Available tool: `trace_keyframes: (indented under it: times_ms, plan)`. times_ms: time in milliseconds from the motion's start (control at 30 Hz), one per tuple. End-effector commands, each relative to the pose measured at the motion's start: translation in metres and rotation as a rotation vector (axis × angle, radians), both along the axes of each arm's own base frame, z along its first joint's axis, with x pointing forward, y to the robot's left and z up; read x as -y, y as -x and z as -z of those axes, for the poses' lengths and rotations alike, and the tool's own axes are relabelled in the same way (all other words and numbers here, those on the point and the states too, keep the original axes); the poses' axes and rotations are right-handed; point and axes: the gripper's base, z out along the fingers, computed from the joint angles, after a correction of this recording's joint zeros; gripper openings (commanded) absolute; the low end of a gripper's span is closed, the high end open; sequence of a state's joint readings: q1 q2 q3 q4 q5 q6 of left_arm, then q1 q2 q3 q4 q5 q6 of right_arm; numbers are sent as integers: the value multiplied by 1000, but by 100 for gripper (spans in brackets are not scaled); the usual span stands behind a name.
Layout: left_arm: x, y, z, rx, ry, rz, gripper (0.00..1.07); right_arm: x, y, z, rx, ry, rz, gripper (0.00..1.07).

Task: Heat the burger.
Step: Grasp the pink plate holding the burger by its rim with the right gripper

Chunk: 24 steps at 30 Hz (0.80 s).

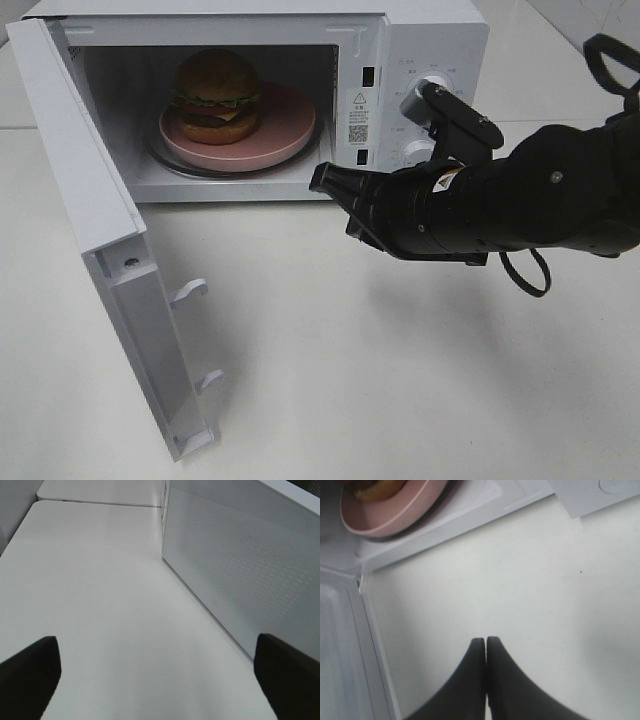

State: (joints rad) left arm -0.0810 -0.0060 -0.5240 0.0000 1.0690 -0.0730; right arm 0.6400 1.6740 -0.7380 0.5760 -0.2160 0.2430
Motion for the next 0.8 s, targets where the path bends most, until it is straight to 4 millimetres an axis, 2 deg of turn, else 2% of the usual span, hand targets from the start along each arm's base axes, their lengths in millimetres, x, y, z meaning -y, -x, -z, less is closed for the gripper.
trace_keyframes:
  times_ms: [33,133,200,233,300,333,367,400,433,467,500,533,567,600,667,700,733,800]
  plan:
    - [0,2,0,18,3,-5,98,0,6,-4,4,78,-125,0]
    - [0,2,0,18,3,-5,98,-5,11,-9,-30,162,-292,0]
    - [0,2,0,18,3,-5,98,-7,12,-11,-37,181,-332,0]
    - [0,2,0,18,3,-5,98,-10,13,-15,-45,235,-437,0]
    - [0,2,0,18,3,-5,98,-11,13,-16,-51,259,-482,0]
    - [0,2,0,18,3,-5,98,-13,13,-21,-43,315,-578,0]
    - [0,2,0,18,3,-5,98,-13,13,-21,-43,315,-578,0]
    - [0,2,0,18,3,-5,98,-14,13,-26,-29,387,-689,0]
    - [0,2,0,18,3,-5,98,-14,13,-26,-29,387,-689,0]
    - [0,2,0,18,3,-5,98,-14,13,-27,-21,436,-762,0]
    - [0,2,0,18,3,-5,98,-12,15,-28,-3,526,-901,0]
    - [0,2,0,18,3,-5,98,-12,15,-28,-3,526,-901,0]
    - [0,2,0,18,3,-5,98,-10,16,-30,38,619,-1053,0]
    - [0,2,0,18,3,-5,98,-10,16,-30,38,619,-1053,0]
    - [0,2,0,18,3,-5,98,-9,15,-32,116,730,-1246,0]
    - [0,2,0,18,3,-5,98,-9,15,-32,116,730,-1246,0]
    - [0,2,0,18,3,-5,98,-8,13,-34,180,807,-1354,1]
    - [0,2,0,18,3,-5,98,-8,12,-35,216,850,-1406,1]
